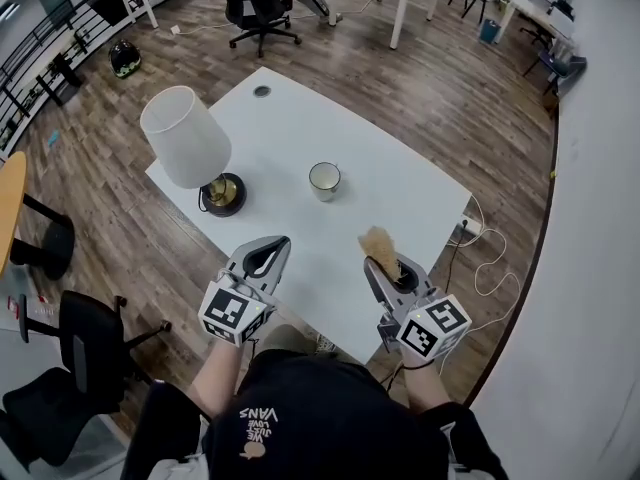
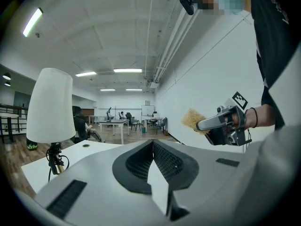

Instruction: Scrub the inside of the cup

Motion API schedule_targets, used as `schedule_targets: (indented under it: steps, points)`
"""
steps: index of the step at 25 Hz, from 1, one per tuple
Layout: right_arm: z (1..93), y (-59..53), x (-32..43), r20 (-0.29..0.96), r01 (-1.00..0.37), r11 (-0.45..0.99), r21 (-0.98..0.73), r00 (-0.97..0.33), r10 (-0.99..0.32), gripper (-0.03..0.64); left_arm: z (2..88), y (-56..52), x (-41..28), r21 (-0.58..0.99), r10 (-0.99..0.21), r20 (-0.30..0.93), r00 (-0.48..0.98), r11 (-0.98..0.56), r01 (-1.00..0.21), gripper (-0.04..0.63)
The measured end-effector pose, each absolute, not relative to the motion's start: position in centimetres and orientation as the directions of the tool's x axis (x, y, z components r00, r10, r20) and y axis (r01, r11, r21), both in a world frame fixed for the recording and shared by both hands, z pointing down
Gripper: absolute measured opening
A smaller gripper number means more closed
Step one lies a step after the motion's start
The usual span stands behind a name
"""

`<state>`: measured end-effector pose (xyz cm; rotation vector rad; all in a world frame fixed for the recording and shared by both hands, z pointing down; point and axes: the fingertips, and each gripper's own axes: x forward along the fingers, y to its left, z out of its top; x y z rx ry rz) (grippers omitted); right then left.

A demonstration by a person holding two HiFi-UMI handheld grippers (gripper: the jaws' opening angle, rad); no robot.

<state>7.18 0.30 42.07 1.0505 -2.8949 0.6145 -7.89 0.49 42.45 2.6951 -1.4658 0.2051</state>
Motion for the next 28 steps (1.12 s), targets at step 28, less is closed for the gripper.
schedule_targets:
  steps: [28]
  points:
    - [45.8, -12.1, 4.4, 0.213, -0.676, 0.619, -0.401, -0.725, -0.654, 0.1, 47.7, -15.0, -8.8, 0.04, -0.76, 0.206, 0.616, -0.622, -0.782, 0.011]
